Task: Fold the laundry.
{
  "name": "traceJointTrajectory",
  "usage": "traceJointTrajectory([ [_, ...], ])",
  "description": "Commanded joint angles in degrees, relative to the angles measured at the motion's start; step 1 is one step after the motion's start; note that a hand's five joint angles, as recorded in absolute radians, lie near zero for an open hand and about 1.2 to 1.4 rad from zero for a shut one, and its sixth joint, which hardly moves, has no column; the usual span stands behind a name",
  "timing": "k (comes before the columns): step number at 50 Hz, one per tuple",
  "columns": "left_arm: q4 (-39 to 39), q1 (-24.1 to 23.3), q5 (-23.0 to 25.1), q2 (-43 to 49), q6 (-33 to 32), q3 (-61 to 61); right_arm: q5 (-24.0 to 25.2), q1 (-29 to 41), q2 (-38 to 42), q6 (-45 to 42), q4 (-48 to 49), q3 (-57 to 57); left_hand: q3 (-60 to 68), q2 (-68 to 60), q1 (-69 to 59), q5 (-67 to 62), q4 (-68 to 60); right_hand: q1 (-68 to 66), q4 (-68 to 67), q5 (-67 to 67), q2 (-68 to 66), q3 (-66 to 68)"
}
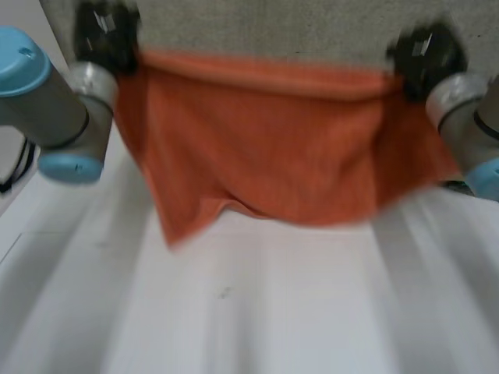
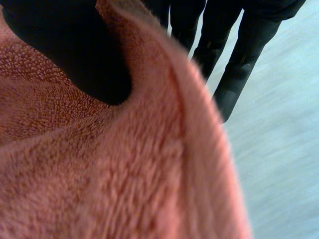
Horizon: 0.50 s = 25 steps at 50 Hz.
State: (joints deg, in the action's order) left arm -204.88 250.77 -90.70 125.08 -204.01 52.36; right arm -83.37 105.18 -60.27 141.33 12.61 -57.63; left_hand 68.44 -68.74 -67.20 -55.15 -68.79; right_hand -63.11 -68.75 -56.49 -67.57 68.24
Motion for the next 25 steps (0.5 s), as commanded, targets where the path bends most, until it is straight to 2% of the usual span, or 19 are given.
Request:
traceJointTrajectory([
  [1,-23.0,0.1,1.7,-3.8,-0.2,5.9,1.9,-0.3,-3.5,5.8,34.0,-7.9,11.6,-11.3,-12.8,-14.8,-11.2,-16.9,-11.2,-13.5,-12.4,11.8],
  [4,-21.6,0.2,2.6,-5.4,-0.1,10.1,3.5,-0.1,-3.4,5.9,32.4,-8.3,11.6,-11.3,-12.8,-14.8,-11.2,-16.9,-11.2,-13.5,-12.4,11.8],
  [9,-17.3,-0.2,2.8,-5.6,-0.4,16.8,6.2,-0.1,0.0,6.2,21.9,-7.8,11.6,-11.3,-12.8,-14.8,-11.2,-16.9,-11.2,-13.5,-12.4,11.8],
  [20,-11.2,-1.1,2.7,-4.8,-0.3,32.5,6.0,-0.1,11.1,5.5,-0.1,-8.2,11.6,-11.3,-12.8,-14.8,-11.2,-16.9,-11.2,-13.5,-12.4,11.8],
  [25,-9.8,-2.1,2.8,-5.6,-0.1,38.9,5.9,-0.3,12.8,5.4,-7.7,-9.1,11.6,-11.3,-12.8,-14.8,-11.2,-16.9,-11.2,-13.5,-12.4,11.8],
])
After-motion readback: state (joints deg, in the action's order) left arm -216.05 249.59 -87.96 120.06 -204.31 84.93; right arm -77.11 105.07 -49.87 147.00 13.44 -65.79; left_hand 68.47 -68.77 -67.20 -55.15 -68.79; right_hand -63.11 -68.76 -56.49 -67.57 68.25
